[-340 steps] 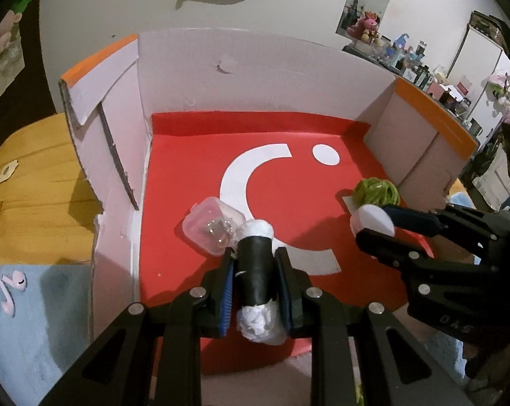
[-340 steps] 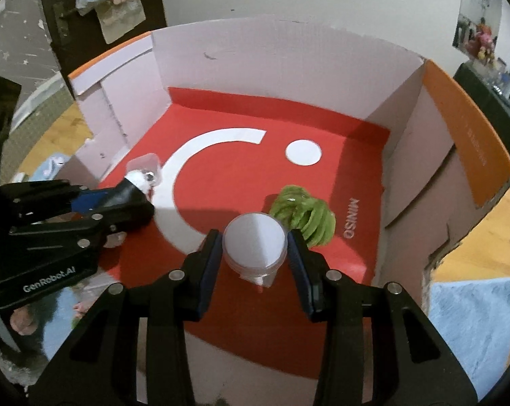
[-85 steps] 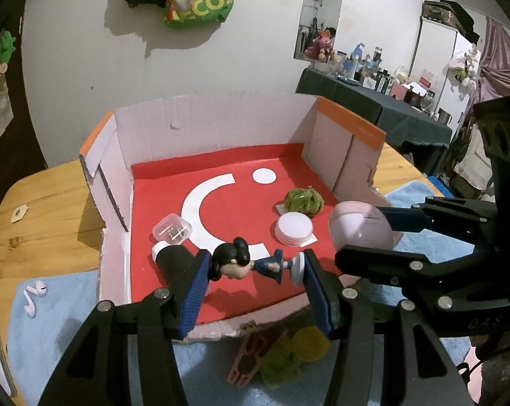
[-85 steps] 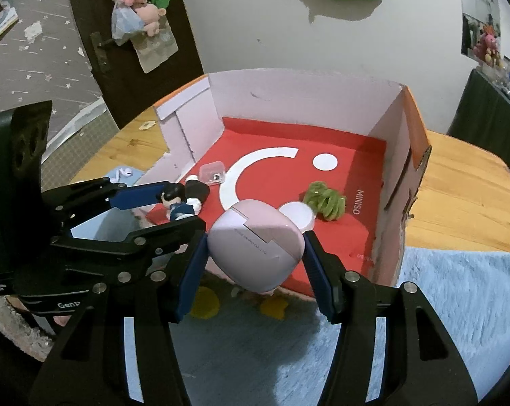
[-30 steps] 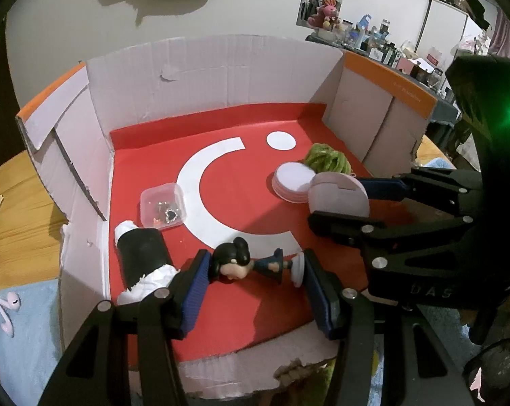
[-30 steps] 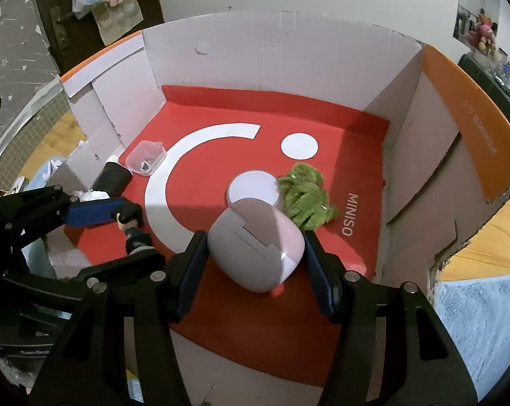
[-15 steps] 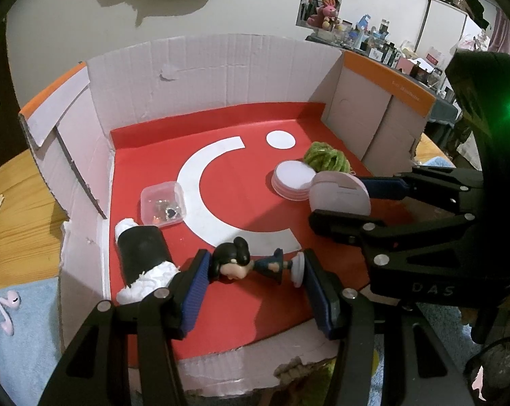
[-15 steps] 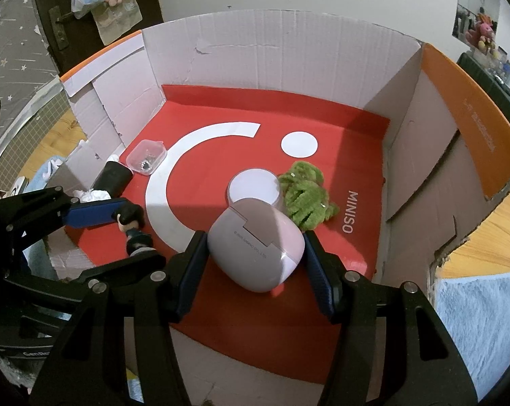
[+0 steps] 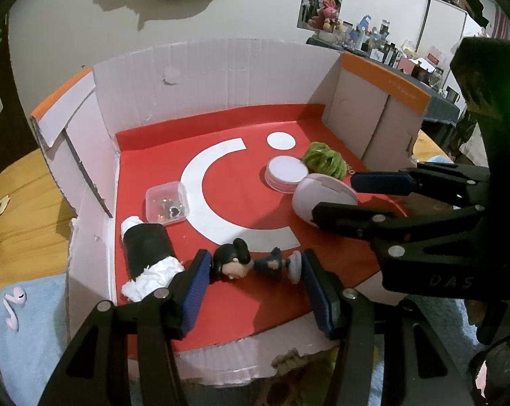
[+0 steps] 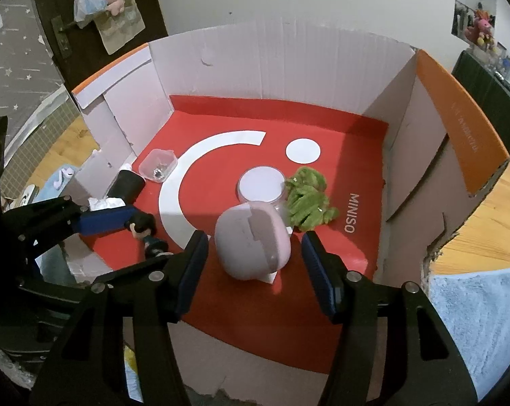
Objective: Organize objects
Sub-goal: 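Lower both items onto the red floor and open both tools, then withdraw both open tools back toward the items on the mat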
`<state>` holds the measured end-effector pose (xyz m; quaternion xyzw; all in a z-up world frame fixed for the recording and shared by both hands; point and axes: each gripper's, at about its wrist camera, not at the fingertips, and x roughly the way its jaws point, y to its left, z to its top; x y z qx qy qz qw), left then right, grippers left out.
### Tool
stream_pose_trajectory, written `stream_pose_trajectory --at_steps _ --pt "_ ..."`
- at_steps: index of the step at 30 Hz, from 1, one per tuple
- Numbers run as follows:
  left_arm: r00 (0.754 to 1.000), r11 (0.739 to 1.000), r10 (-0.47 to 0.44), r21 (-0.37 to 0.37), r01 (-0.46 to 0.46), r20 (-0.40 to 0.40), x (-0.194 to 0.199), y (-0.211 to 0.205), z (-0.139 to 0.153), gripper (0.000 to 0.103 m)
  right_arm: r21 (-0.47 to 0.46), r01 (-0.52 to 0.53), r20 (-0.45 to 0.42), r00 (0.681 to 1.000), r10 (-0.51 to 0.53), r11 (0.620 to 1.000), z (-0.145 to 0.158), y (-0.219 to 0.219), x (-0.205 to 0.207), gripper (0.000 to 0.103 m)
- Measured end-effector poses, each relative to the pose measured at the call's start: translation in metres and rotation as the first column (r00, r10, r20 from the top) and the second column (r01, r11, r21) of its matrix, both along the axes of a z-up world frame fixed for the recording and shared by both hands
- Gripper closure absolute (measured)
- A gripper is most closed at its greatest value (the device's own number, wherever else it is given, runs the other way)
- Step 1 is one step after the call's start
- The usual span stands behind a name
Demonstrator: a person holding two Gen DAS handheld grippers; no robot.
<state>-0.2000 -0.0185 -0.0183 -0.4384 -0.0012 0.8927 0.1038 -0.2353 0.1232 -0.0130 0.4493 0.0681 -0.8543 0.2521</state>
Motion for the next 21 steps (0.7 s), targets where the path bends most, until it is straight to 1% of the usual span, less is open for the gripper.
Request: stream_pose_trajectory --at_steps 3,5,6,8,13,15,17,21 --pt "1.000 1.000 0.001 0.002 -0.001 -0.003 0.002 0.000 0.001 0.045 -0.003 -0.002 -0.002 1.000 0.002 1.000 0.002 0.001 0.003 0.044" --pt "1.000 1.000 0.006 0.002 -0.006 -0.009 0.004 -0.001 0.003 0.038 -0.009 -0.004 -0.003 1.000 0.004 1.000 0.001 0.000 0.004 0.042" --pt "1.000 1.000 0.008 0.002 -0.008 -0.012 0.005 -0.001 0.004 0.037 -0.011 -0.005 -0.003 1.000 0.005 1.000 0.002 0.000 0.005 0.041" --pt "1.000 1.000 0.007 0.006 -0.006 -0.016 0.008 -0.001 0.006 0.037 -0.020 -0.008 -0.005 1.000 0.008 1.000 0.004 0.000 0.008 0.038" --pt "1.000 1.000 0.002 0.000 -0.002 -0.024 0.015 0.002 0.010 0.036 -0.031 -0.008 -0.014 1.000 0.008 0.999 0.007 0.001 0.012 0.038" --pt "1.000 1.000 0.005 -0.003 -0.005 -0.027 0.017 0.002 0.011 0.034 -0.039 -0.008 -0.018 1.000 0.007 0.999 0.009 0.002 0.015 0.037" --pt "0.999 1.000 0.014 -0.005 -0.014 -0.033 0.021 0.001 0.013 0.030 -0.044 -0.008 -0.022 1.000 0.007 0.999 0.012 0.004 0.018 0.030" --pt "0.999 1.000 0.020 0.001 -0.020 -0.045 0.027 -0.001 0.017 0.028 -0.052 -0.006 -0.033 0.999 0.004 0.999 0.016 0.005 0.024 0.030"
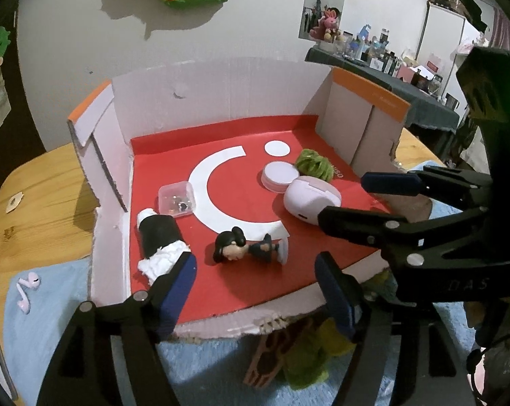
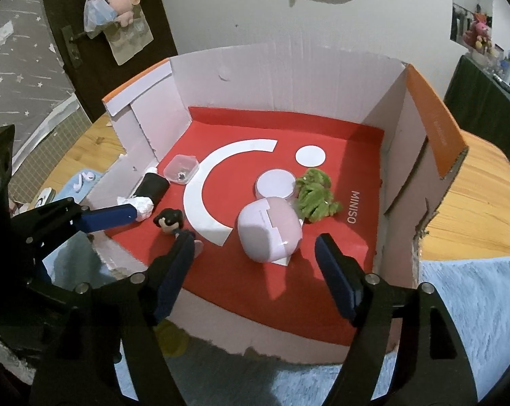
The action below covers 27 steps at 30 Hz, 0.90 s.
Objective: Organize objects
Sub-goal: 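Withdraw both open tools back toward the items on the mat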
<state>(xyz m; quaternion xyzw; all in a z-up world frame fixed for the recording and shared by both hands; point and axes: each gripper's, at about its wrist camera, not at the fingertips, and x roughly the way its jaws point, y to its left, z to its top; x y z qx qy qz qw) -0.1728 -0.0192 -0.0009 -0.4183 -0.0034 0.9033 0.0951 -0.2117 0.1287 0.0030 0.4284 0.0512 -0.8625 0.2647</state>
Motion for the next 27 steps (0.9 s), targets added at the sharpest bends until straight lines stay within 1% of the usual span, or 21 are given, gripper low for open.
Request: stream_pose_trajectory --at_steps 3,5,6,9,11,15,17,19,23,27 --pt "1.000 1.000 0.003 -0.004 -0.003 -0.010 0.006 0.000 0.003 0.023 -0.010 0.002 -0.006 1.000 -0.002 1.000 0.003 0.002 0.003 0.029" --pt "1.000 1.000 0.008 -0.006 -0.008 -0.020 0.011 0.000 0.006 0.020 -0.015 0.001 -0.010 1.000 -0.001 1.000 0.005 0.002 0.006 0.023" --pt "1.000 1.000 0.008 -0.005 -0.008 -0.022 0.012 0.000 0.007 0.019 -0.016 0.000 -0.014 1.000 0.000 1.000 0.005 0.002 0.008 0.022" --pt "0.999 1.000 0.006 -0.005 -0.006 -0.032 0.019 0.000 0.011 0.015 -0.021 -0.003 -0.021 1.000 0.002 1.000 0.008 0.003 0.013 0.022" --pt "0.999 1.000 0.006 -0.007 -0.006 -0.040 0.023 0.001 0.012 0.010 -0.023 -0.004 -0.024 1.000 0.003 1.000 0.010 0.004 0.017 0.022" --pt "0.999 1.000 0.009 -0.008 -0.009 -0.052 0.031 0.002 0.016 0.009 -0.031 -0.005 -0.027 1.000 0.004 0.999 0.013 0.006 0.024 0.021" --pt "0.999 1.000 0.007 -0.009 -0.008 -0.054 0.033 0.003 0.016 0.007 -0.033 -0.006 -0.029 1.000 0.005 0.999 0.014 0.007 0.027 0.016" --pt "0.998 1.000 0.009 -0.015 -0.010 -0.059 0.036 0.003 0.017 0.005 -0.037 -0.009 -0.033 0.999 0.008 0.999 0.016 0.008 0.031 0.015" --pt "0.998 1.000 0.012 -0.022 -0.014 -0.069 0.044 0.005 0.020 0.004 -0.041 -0.012 -0.042 0.999 0.010 0.999 0.018 0.009 0.038 0.015" --pt "0.997 0.999 0.020 -0.025 -0.022 -0.081 0.052 0.005 0.022 0.000 -0.048 -0.012 -0.050 0.999 0.009 0.999 0.021 0.011 0.044 0.014"
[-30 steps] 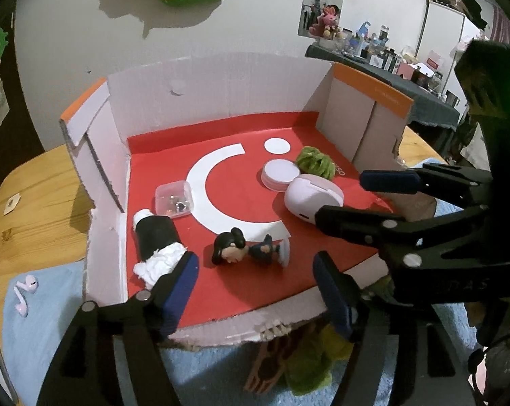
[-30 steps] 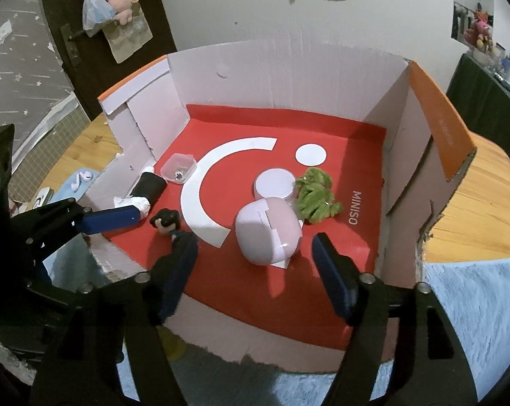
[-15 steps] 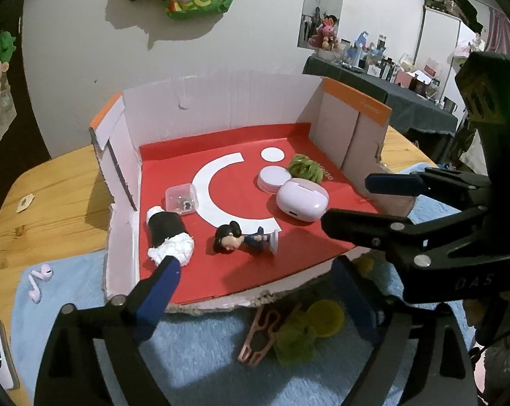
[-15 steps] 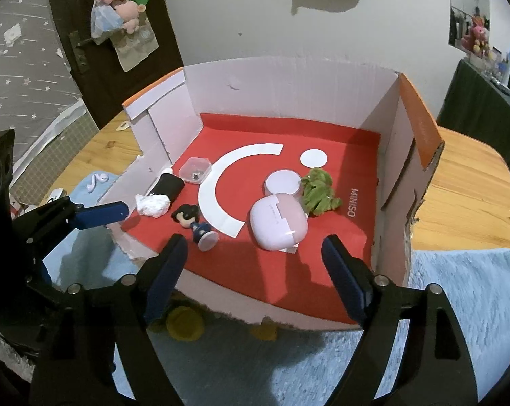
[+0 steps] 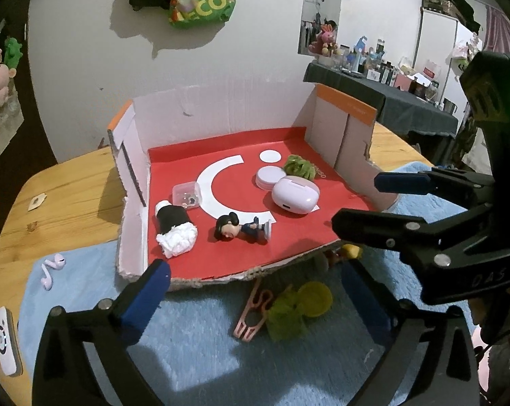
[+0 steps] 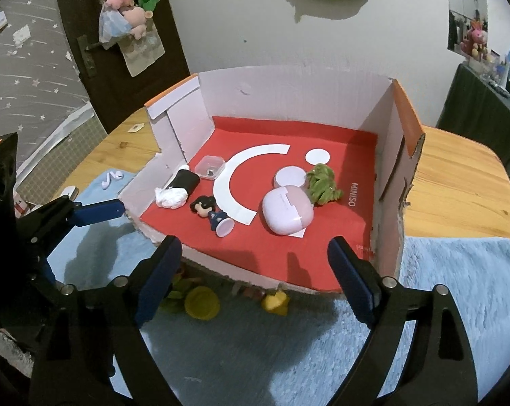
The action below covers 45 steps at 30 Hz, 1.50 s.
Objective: Organize objects
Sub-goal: 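Withdraw both open tools back toward the items on the mat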
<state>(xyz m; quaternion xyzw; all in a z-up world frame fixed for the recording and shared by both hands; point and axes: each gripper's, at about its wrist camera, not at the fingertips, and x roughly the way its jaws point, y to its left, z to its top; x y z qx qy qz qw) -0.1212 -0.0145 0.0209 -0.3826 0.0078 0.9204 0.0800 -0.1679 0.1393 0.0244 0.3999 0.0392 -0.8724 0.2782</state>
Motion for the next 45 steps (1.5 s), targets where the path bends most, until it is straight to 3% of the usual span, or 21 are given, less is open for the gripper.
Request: stream_pose_trajectory --at_steps 24,45 --pt "1.000 1.000 -0.003 0.003 0.003 -0.011 0.034 0.006 0.005 0.000 0.003 0.014 -0.020 1.000 -0.014 1.000 0.000 0.012 0.037 0.013" --pt "0.999 0.999 0.033 0.003 -0.033 0.016 0.049 0.000 -0.018 0.000 0.030 0.032 0.037 0.999 -0.033 0.999 -0.031 0.022 0.053 0.013"
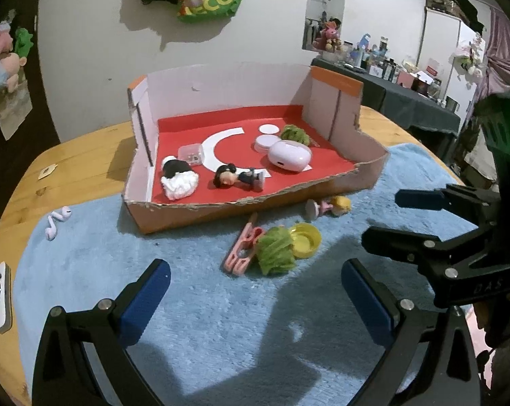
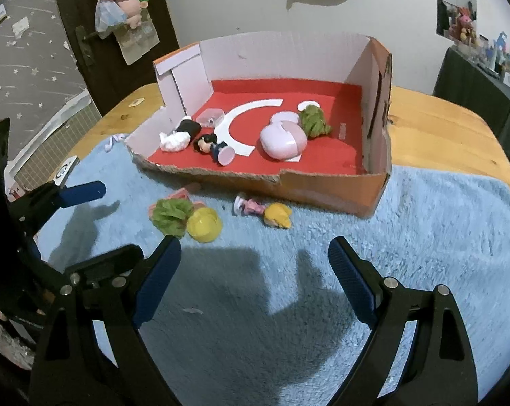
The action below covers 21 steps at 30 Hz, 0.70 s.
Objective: Organize objects
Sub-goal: 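Withdraw both open tools back toward the items on the mat, then grasp the green fuzzy plush with the left tool while the right tool grasps the yellow round lid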
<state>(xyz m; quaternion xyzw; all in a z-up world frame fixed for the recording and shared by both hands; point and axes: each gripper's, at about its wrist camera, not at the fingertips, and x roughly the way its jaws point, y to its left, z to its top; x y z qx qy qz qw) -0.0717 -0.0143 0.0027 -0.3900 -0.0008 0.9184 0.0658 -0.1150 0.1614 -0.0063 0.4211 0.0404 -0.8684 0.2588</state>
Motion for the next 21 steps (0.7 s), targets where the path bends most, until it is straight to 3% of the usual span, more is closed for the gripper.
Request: stream_pose_trajectory --at_steps 7,11,15,21 --pt "1.000 1.000 -0.007 0.006 0.006 0.010 -0.005 -0.003 -0.005 0.025 0.021 0.021 -0.013 1.000 -0.021 1.000 -0.006 0.004 -0.003 0.014" --pt "0.999 0.999 -0.026 0.021 0.026 0.022 -0.008 -0.002 -0.009 0.041 0.029 0.015 -0.012 1.000 -0.015 0.999 -0.008 0.004 -0.005 0.025" --pt "0.998 0.998 -0.055 0.034 0.054 0.029 -0.011 0.002 -0.011 0.051 0.031 -0.004 0.003 1.000 0.004 0.999 -0.012 0.000 -0.007 0.040" --pt "0.996 0.995 -0.080 0.063 0.076 0.051 -0.020 0.006 -0.017 0.061 0.033 -0.069 0.019 0.997 0.068 0.997 -0.018 -0.013 -0.005 0.044"
